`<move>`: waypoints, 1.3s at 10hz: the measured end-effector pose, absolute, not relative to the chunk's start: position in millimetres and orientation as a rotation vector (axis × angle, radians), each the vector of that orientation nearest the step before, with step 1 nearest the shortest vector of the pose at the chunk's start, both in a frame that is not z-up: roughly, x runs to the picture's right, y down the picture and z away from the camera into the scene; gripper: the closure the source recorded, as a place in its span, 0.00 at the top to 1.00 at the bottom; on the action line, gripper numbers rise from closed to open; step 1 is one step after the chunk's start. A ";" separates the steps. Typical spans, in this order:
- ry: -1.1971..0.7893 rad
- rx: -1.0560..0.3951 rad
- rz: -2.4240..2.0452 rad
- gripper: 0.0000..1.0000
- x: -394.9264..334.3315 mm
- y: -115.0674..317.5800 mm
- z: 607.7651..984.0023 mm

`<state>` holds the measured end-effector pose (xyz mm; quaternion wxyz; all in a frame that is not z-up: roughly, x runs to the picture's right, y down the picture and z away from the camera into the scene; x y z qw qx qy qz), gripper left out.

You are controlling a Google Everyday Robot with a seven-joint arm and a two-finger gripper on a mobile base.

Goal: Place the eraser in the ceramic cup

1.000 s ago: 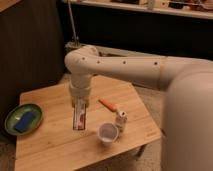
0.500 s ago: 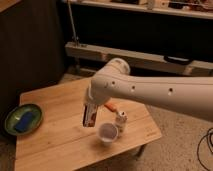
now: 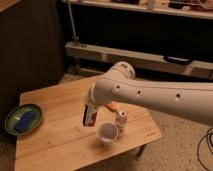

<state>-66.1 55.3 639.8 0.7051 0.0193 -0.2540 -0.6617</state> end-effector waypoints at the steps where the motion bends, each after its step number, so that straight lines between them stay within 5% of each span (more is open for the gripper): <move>1: -0.565 0.042 -1.467 0.00 -64.5 54.9 639.7; 13: -0.526 0.056 -1.468 0.00 -23.6 34.6 615.3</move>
